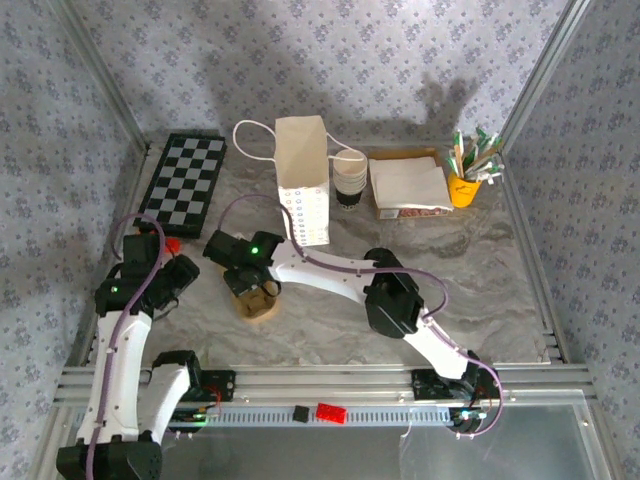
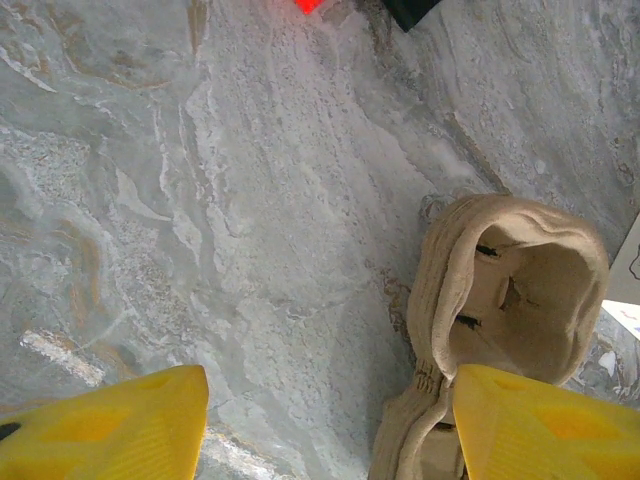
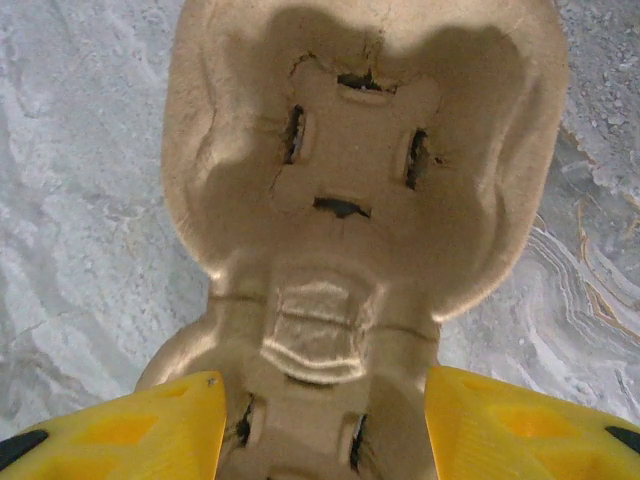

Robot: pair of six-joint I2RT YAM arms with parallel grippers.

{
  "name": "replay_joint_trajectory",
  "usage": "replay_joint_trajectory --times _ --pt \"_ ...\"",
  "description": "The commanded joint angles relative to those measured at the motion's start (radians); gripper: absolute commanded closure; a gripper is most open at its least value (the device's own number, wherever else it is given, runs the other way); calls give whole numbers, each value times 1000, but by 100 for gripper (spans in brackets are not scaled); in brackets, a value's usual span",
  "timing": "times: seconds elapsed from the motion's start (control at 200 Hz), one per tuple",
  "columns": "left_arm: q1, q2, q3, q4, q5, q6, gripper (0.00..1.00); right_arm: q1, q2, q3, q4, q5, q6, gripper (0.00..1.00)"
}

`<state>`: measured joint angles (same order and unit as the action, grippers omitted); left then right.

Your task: Pack the takeout coffee

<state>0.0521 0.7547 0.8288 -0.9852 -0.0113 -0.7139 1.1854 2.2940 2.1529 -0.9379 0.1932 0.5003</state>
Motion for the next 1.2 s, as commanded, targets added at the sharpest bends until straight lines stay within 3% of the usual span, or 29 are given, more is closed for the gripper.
replay_joint_trajectory --times 0.0,0.625,0.925,1.194 --pt "7 -17 3 -6 16 25 34 0 38 75 -81 49 23 44" --pt "8 -35 8 -25 5 30 33 -2 167 197 -107 65 41 47" --pt "8 -34 10 -9 9 31 32 0 180 235 -114 52 44 57" --pt "7 -32 33 -6 25 37 31 -7 100 239 -124 19 67 64"
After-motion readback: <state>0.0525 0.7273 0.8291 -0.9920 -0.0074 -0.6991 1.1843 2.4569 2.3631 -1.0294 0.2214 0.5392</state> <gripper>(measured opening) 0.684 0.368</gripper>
